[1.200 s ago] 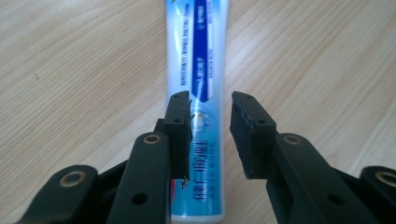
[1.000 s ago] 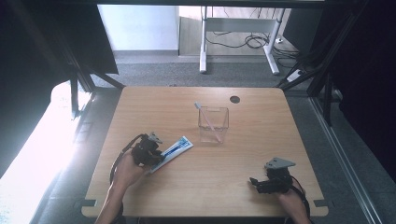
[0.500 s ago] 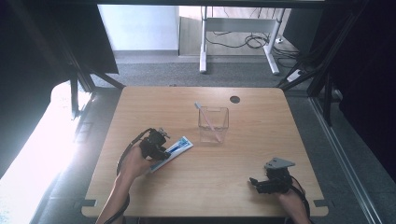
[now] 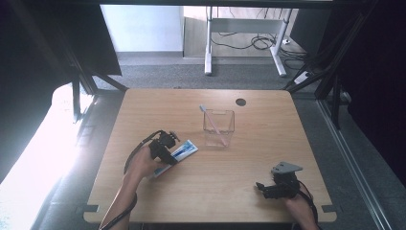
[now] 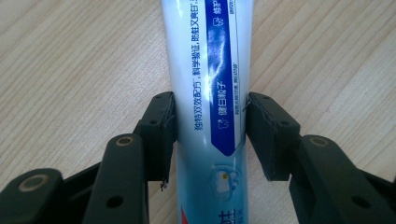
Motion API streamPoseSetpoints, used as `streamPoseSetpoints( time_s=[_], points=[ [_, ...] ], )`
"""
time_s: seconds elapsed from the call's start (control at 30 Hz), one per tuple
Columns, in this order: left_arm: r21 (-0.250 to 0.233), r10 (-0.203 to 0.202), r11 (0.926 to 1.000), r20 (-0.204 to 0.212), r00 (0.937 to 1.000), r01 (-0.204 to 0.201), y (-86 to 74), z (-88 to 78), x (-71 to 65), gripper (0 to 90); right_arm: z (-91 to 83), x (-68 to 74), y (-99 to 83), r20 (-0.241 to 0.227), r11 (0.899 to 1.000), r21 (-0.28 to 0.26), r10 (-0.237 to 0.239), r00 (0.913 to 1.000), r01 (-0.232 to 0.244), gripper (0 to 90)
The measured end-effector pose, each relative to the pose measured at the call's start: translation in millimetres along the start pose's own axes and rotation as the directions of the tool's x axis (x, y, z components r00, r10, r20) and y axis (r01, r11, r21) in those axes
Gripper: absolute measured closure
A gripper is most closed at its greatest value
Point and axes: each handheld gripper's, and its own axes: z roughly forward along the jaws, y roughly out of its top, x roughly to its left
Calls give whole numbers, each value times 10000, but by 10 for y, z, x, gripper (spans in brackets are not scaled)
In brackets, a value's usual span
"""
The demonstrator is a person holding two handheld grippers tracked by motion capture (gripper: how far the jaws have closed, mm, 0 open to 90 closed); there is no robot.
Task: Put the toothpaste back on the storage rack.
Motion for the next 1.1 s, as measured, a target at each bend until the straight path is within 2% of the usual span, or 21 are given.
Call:
streamPoseSetpoints(
  time_s=[0.13, 0.27, 0.37, 0.47, 0.6, 0.63, 0.73, 0.8, 0.9, 0.97, 1.1],
  points=[
    [587, 9, 9983, -76, 10000, -4, 81, 21, -19, 538, 6, -2, -2, 3, 10000, 37, -15, 10000, 15, 76],
    [1235, 193, 9922, -185, 9996, -168, 162, 51, -37, 533, -1, 4, 2, 2, 10000, 11, -28, 10000, 28, 77],
    [1422, 213, 9897, -277, 9994, -172, 191, 55, -55, 560, -3, -5, -2, 20, 10000, 0, 9, 10000, -9, 77],
    [1461, 224, 9891, -314, 9993, -176, 208, 31, -61, 637, -4, -7, -3, 36, 10000, -10, 12, 10000, -12, 78],
    [1443, 280, 9893, -297, 9992, -235, 211, 2, -62, 694, -5, -3, -1, 20, 10000, -7, -18, 10000, 18, 78],
    [1396, 322, 9898, -291, 9991, -278, 205, -3, -60, 708, -5, -3, -2, 21, 10000, -5, -11, 10000, 11, 78],
    [999, 4, 9950, -69, 10000, 3, 161, -26, -34, 735, -5, -8, -4, 50, 10000, -2, 0, 10000, 0, 78],
    [787, 41, 9969, 236, 9997, -60, 130, -37, -3, 743, -6, -13, -6, 52, 10000, 5, 10, 10000, -10, 78],
    [405, -60, 9992, 444, 9990, 42, 88, -54, 6, 748, -6, -12, -6, 58, 10000, 3, 9, 10000, -9, 79],
    [87, -146, 9999, 568, 9983, 141, 60, -78, 15, 749, -5, -11, -6, 63, 10000, 7, 10, 10000, -10, 79],
    [-645, -24, 9979, 584, 9983, 62, 15, -159, 27, 749, -6, -11, -7, 72, 10000, 12, 11, 10000, -11, 79]
  ],
)
